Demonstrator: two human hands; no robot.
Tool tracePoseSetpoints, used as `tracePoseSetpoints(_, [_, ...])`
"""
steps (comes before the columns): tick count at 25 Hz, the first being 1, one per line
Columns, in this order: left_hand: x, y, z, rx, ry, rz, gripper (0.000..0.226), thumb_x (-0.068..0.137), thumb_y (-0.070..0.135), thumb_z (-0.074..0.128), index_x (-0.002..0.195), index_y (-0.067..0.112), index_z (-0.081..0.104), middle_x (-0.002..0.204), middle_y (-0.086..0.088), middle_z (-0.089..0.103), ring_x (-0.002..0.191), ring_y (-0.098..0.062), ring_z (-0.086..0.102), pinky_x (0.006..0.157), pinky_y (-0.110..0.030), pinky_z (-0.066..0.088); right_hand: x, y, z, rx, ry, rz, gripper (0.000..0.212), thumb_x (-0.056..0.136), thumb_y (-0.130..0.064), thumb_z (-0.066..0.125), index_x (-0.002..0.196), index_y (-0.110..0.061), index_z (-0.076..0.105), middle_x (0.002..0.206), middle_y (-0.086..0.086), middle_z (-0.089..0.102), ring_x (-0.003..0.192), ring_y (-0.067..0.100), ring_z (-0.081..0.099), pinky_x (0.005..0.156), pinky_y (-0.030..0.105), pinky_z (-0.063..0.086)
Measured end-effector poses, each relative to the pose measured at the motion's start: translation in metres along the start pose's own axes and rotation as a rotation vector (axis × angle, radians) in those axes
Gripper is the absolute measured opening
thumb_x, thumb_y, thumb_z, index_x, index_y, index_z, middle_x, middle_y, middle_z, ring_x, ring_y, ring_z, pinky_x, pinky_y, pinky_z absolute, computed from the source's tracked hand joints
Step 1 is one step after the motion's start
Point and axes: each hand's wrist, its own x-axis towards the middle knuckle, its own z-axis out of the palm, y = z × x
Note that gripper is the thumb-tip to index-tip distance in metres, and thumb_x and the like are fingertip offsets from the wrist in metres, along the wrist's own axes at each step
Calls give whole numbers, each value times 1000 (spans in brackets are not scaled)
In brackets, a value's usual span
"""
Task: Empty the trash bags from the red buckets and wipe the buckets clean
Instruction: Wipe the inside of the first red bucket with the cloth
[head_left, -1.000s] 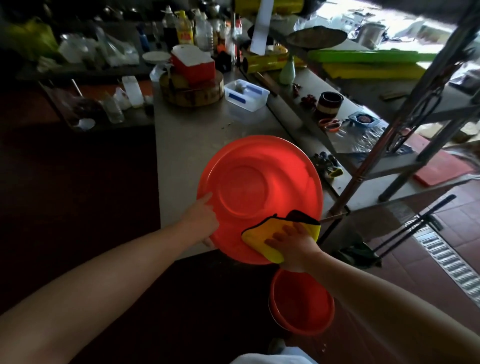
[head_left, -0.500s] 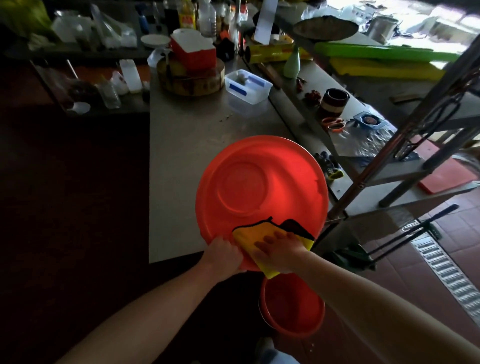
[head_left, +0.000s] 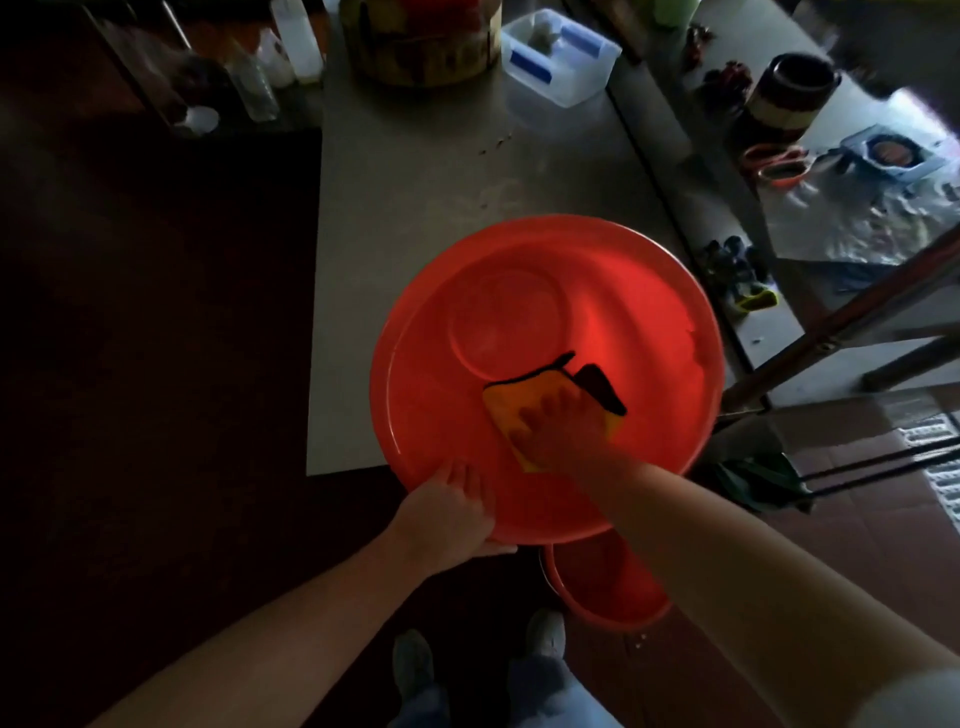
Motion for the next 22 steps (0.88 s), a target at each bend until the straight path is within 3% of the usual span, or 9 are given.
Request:
tracePoseSetpoints(4, [3,8,0,45,9,-40,89,81,83,43,89,1,74,95,-24,73,89,-36,72,86,-43,56,14,35,-7,150,89,115,68,81,-48,56,138,-10,58,150,19,46,142,36,34,118,42,18])
tracePoseSetpoints(6, [4,10,0,68,10,-24,89,83,82,41,92,0,74,96,-24,73,89,-36,72,87,-43,56,12,24,0,63,-19,32,64,91,-49,52,145,-15,52,155,20,38,146,39,28,121,48,12])
tracePoseSetpoints(9, [4,9,0,94,32,-6,89,85,81,39,96,0,74,99,-25,73,91,-36,71,87,-43,55,6,-17,9,38,-210,3,77,94,-72,19,160,-34,20,167,10,15,153,40,11,121,59,8])
tracePoseSetpoints(12, [1,6,0,88,19,-15,89,85,81,41,99,-1,73,102,-25,72,91,-36,71,85,-41,55,7,-32,8,140,-223,-7,67,99,-68,24,160,-41,14,168,-1,16,154,35,13,120,58,10])
tracePoseSetpoints(14, [-2,2,-1,63,33,-17,86,82,82,46,93,2,75,96,-22,73,86,-34,71,81,-40,55,1,-23,5,63,-42,-109,56,96,-60,33,146,-38,49,149,6,49,137,42,45,109,63,31])
tracePoseSetpoints(15, [-3,1,-2,50,39,-18,85,81,82,47,90,3,75,93,-21,74,85,-34,71,80,-39,55,7,-9,17,56,-4,-127,52,89,-55,40,123,-30,70,123,13,66,114,46,62,96,64,43])
tracePoseSetpoints(17, [-3,0,-4,49,37,-19,85,80,83,47,89,4,75,93,-20,74,85,-33,72,79,-40,56,17,22,34,71,-21,-112,38,73,-44,50,83,-17,75,83,19,68,85,47,69,87,60,43])
tracePoseSetpoints(19, [-1,0,-7,51,15,-29,84,79,83,48,85,4,76,89,-20,74,83,-34,71,78,-40,56,-5,26,6,-112,-87,0,38,73,-50,59,96,-23,75,103,15,68,108,41,63,103,54,30])
tracePoseSetpoints(22, [6,-2,-14,11,-20,-21,77,79,83,48,73,10,72,75,-15,71,70,-31,67,72,-38,53,-47,3,-24,-221,-133,33,56,91,-59,47,141,-36,50,150,6,44,146,32,28,120,53,11])
